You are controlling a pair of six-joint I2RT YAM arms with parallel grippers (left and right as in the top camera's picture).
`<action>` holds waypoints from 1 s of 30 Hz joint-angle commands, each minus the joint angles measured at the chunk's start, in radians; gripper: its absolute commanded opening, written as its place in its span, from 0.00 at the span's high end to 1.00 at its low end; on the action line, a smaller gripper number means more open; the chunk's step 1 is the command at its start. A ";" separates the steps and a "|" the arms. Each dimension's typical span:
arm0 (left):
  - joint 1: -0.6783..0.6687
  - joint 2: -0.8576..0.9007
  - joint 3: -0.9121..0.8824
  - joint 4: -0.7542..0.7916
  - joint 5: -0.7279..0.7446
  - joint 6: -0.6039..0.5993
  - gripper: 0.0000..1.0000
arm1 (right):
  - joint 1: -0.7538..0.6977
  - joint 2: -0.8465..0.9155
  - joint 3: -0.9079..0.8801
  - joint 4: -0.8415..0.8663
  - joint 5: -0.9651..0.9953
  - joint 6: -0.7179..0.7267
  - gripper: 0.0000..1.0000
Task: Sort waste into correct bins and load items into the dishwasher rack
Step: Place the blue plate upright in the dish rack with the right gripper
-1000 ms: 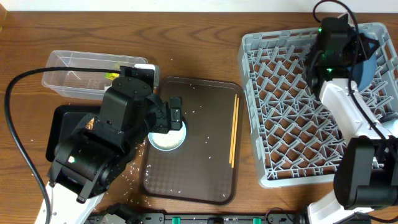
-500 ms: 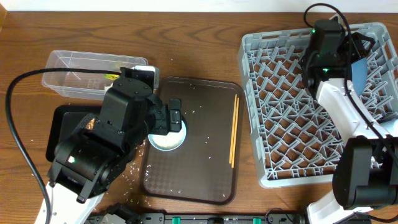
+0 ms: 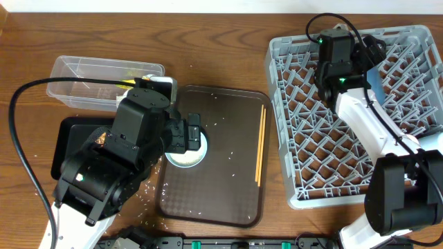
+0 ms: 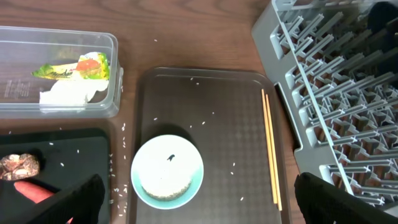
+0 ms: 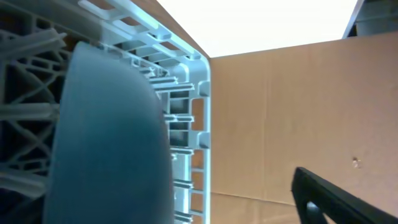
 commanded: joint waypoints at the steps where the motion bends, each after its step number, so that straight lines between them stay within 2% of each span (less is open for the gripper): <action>1: -0.002 0.000 0.015 -0.004 -0.002 0.010 0.02 | 0.041 -0.053 0.005 -0.014 -0.006 0.116 0.01; 9: -0.002 0.000 0.015 -0.004 -0.002 0.010 0.02 | 0.125 -0.218 0.005 -0.178 -0.214 0.316 0.01; 13: -0.001 0.000 0.015 -0.003 -0.003 0.015 0.02 | 0.154 -0.283 0.005 -0.271 -0.336 0.478 0.01; 16: -0.002 -0.002 0.016 -0.003 -0.010 0.055 0.02 | 0.172 -0.310 0.005 -0.382 -0.512 0.612 0.01; 19: -0.001 -0.011 0.016 -0.003 -0.013 0.082 0.02 | 0.188 -0.319 0.005 -0.475 -0.778 0.766 0.01; 22: 0.000 -0.023 0.016 -0.004 -0.013 0.148 0.02 | 0.198 -0.313 0.005 -0.497 -1.027 0.875 0.01; 23: 0.000 -0.027 0.016 -0.006 -0.014 0.161 0.02 | 0.201 -0.312 0.005 -0.497 -1.089 0.899 0.04; 24: 0.000 -0.031 0.016 -0.011 -0.022 0.163 0.02 | 0.206 -0.309 0.005 -0.497 -1.118 0.923 0.08; 27: 0.000 -0.040 0.016 -0.046 -0.077 0.141 0.02 | 0.226 -0.306 0.005 -0.512 -1.131 1.016 0.11; 30: 0.003 -0.038 0.015 -0.124 -0.169 0.032 0.02 | 0.259 -0.305 0.005 -0.534 -1.131 1.083 0.14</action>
